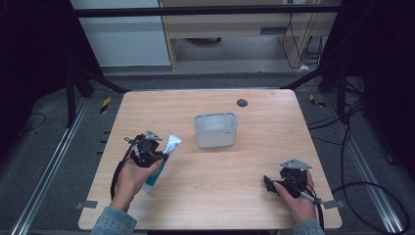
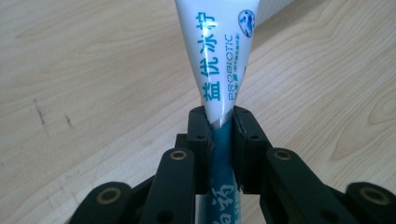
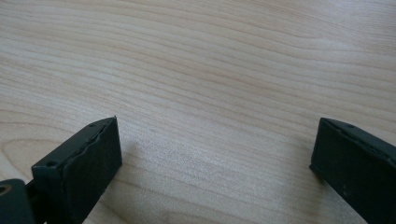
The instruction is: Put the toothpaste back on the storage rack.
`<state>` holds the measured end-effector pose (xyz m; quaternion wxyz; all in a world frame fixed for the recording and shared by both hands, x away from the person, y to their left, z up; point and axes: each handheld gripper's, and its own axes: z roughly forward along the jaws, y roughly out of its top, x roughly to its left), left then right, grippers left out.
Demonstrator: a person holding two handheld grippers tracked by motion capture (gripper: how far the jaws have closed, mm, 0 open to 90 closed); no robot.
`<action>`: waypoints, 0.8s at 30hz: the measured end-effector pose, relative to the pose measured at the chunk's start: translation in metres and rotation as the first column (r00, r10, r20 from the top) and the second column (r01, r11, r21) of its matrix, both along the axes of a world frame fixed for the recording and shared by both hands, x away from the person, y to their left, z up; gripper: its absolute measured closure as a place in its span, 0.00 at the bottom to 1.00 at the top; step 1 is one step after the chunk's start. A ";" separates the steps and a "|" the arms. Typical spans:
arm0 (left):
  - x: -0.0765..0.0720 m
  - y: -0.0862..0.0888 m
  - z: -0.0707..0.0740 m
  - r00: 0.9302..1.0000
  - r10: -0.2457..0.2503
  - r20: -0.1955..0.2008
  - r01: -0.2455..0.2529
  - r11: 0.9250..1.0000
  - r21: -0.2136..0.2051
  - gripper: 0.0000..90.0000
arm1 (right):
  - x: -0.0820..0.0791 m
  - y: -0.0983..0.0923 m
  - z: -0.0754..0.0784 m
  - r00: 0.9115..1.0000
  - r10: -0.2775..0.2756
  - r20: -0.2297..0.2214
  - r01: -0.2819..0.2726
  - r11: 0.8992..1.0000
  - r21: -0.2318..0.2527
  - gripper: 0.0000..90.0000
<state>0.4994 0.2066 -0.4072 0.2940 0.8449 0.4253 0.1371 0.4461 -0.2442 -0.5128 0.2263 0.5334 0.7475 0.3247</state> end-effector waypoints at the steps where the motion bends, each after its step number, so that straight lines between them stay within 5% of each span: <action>1: 0.001 -0.001 0.002 1.000 -0.002 0.009 0.002 1.000 -0.007 0.87 | 0.001 0.000 0.000 1.000 0.002 0.002 -0.002 1.000 -0.003 0.02; 10: 0.007 -0.010 0.028 0.995 -0.033 0.098 0.039 0.998 -0.056 0.87 | 0.010 0.005 0.000 1.000 0.006 -0.002 -0.006 1.000 -0.005 0.01; 24: 0.019 -0.025 0.056 0.982 -0.047 0.181 0.054 0.998 -0.035 0.88 | 0.014 0.008 0.000 1.000 0.002 -0.002 -0.002 1.000 -0.005 0.01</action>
